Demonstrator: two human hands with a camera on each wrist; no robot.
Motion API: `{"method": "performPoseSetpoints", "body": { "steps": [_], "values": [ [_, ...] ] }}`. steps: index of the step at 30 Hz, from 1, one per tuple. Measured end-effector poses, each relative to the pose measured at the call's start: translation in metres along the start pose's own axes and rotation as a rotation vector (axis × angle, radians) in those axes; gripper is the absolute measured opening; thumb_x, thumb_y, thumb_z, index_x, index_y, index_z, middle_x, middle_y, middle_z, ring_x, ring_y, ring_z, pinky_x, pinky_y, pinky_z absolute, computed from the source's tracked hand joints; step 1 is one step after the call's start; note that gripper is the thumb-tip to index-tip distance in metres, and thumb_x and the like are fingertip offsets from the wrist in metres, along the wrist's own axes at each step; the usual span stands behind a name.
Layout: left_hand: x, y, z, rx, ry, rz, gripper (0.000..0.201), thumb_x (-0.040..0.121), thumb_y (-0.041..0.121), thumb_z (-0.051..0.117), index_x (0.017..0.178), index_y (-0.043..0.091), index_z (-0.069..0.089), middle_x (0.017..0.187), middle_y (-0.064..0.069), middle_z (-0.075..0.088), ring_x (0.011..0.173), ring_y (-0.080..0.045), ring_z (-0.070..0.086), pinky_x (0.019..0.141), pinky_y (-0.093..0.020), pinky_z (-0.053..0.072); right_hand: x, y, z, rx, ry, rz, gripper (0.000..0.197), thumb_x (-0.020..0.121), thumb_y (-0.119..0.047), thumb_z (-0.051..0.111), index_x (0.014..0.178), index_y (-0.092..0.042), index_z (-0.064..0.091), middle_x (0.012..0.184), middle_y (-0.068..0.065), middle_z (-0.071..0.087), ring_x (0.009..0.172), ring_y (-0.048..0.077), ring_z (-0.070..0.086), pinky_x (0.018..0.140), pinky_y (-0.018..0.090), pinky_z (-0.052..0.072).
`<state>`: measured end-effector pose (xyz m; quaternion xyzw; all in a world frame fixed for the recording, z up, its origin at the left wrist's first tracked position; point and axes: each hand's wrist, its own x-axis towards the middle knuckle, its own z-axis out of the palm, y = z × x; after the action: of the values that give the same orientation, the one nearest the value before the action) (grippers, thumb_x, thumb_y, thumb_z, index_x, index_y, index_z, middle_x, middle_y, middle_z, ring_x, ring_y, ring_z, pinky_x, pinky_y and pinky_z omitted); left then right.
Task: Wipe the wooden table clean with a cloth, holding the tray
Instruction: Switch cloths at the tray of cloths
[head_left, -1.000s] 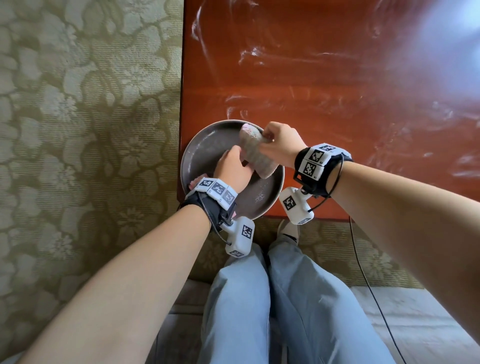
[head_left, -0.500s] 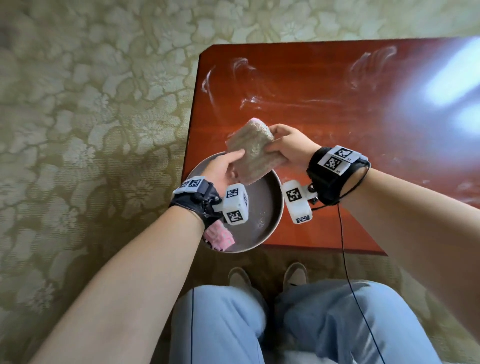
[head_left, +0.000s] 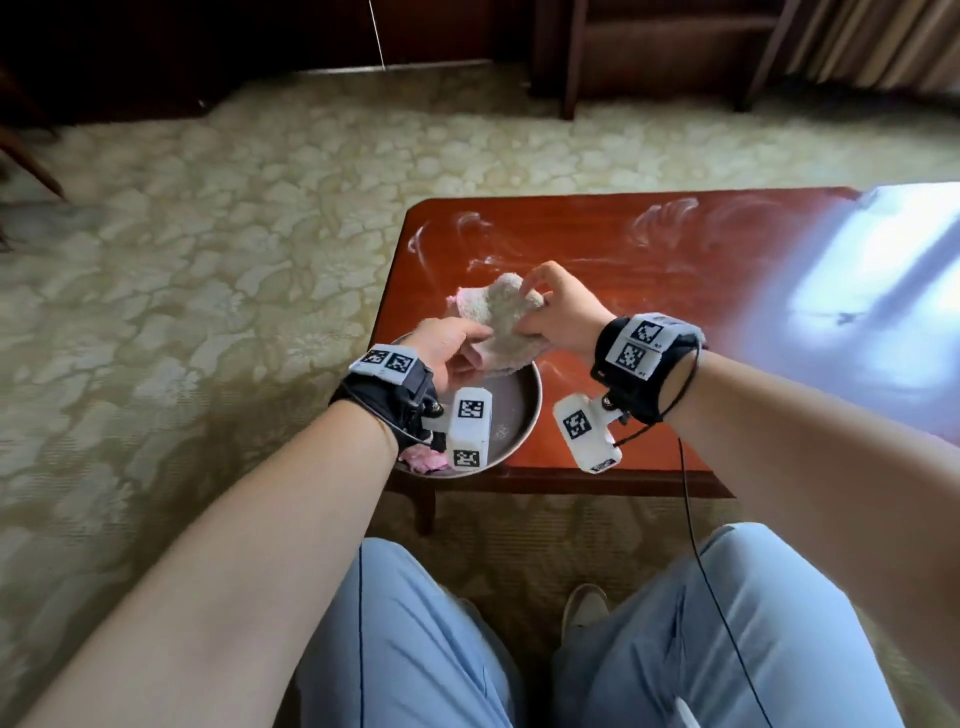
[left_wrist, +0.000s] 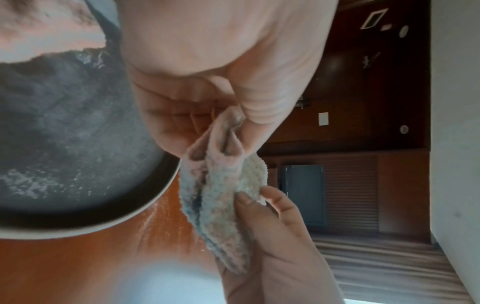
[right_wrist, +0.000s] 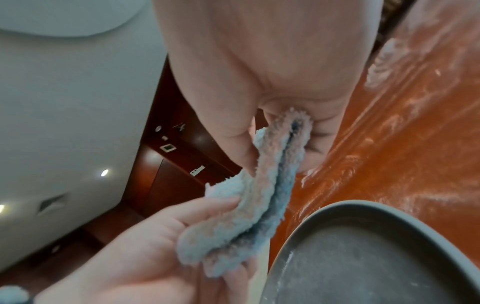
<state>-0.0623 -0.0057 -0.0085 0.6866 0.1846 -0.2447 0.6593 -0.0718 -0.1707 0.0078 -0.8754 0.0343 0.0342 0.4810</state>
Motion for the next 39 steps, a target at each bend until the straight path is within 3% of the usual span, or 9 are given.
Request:
{"method": "performPoseSetpoints", "body": {
  "steps": [4,9,14,20,24,27,31,35,39],
  "values": [
    [-0.041,0.007,0.001,0.061,-0.006,0.064,0.017,0.090,0.010,0.066,0.074,0.011,0.059,0.039,0.000,0.053,0.053,-0.016,0.052,0.057,-0.027,0.045,-0.039,-0.024,-0.013,-0.335,-0.065,-0.115,0.021,0.073,-0.009,0.072,0.074,-0.027,0.060,0.074,-0.009,0.059,0.067,0.014,0.054,0.051,0.021,0.040],
    [-0.092,0.016,0.009,0.037,-0.059,0.135,0.012,0.094,0.014,0.062,0.082,0.013,0.061,0.054,-0.003,0.063,0.052,-0.015,0.060,0.045,-0.022,0.049,-0.085,-0.048,-0.029,-0.433,-0.065,-0.165,0.007,0.080,-0.017,0.069,0.085,-0.021,0.073,0.084,-0.004,0.069,0.077,0.016,0.063,0.061,0.023,0.049],
    [-0.145,0.021,0.025,-0.018,-0.149,0.200,0.018,0.095,0.017,0.057,0.106,0.007,0.066,0.098,-0.019,0.071,0.080,-0.030,0.074,0.067,-0.043,0.060,-0.132,-0.066,-0.039,-0.360,-0.129,-0.144,0.046,0.084,-0.055,0.065,0.089,-0.010,0.070,0.081,0.006,0.067,0.067,0.017,0.057,0.059,0.027,0.043],
    [-0.179,0.012,0.034,0.037,-0.206,0.216,0.031,0.090,0.042,0.056,0.082,0.013,0.067,0.082,-0.010,0.065,0.075,-0.027,0.065,0.089,-0.045,0.054,-0.166,-0.063,-0.063,-0.552,0.009,-0.263,0.005,0.079,-0.010,0.062,0.074,-0.010,0.062,0.077,0.010,0.065,0.072,0.028,0.058,0.054,0.029,0.041],
    [-0.180,0.009,0.033,-0.026,-0.127,0.140,0.060,0.089,0.064,0.052,0.107,0.007,0.060,0.095,-0.016,0.064,0.084,-0.036,0.070,0.091,-0.054,0.053,-0.176,-0.053,-0.082,-0.639,0.013,-0.327,0.014,0.081,0.000,0.052,0.077,-0.009,0.063,0.078,0.008,0.066,0.075,0.028,0.060,0.056,0.028,0.043],
    [-0.183,0.007,0.037,-0.147,-0.244,0.049,0.070,0.094,0.068,0.037,0.117,0.004,0.057,0.101,-0.027,0.066,0.082,-0.041,0.069,0.084,-0.051,0.056,-0.173,-0.047,-0.091,-0.585,0.027,-0.430,0.027,0.082,0.003,0.056,0.097,-0.013,0.073,0.099,0.005,0.070,0.087,0.023,0.061,0.068,0.025,0.042],
    [-0.177,0.002,0.046,-0.314,-0.432,-0.006,0.057,0.102,0.050,0.034,0.115,0.003,0.063,0.103,-0.021,0.069,0.080,-0.030,0.068,0.077,-0.040,0.056,-0.165,-0.040,-0.086,-0.492,0.013,-0.504,0.032,0.073,0.002,0.073,0.100,-0.015,0.076,0.118,0.005,0.062,0.104,0.019,0.057,0.091,0.033,0.049],
    [-0.156,0.002,0.052,-0.383,-0.383,0.017,0.032,0.092,0.015,0.042,0.113,-0.003,0.059,0.105,-0.016,0.064,0.080,-0.021,0.066,0.071,-0.031,0.059,-0.153,-0.030,-0.079,-0.425,0.039,-0.430,0.031,0.085,-0.003,0.066,0.111,-0.017,0.073,0.136,0.011,0.051,0.132,0.020,0.043,0.100,0.030,0.041],
    [-0.128,0.004,0.055,-0.363,-0.287,0.161,0.020,0.082,0.002,0.052,0.101,0.006,0.057,0.084,-0.017,0.063,0.064,-0.024,0.057,0.056,-0.028,0.046,-0.136,-0.029,-0.074,0.009,-0.039,-0.044,0.029,0.095,-0.006,0.049,0.114,-0.015,0.069,0.110,0.012,0.063,0.079,0.012,0.063,0.073,0.033,0.059]
  ]
}}
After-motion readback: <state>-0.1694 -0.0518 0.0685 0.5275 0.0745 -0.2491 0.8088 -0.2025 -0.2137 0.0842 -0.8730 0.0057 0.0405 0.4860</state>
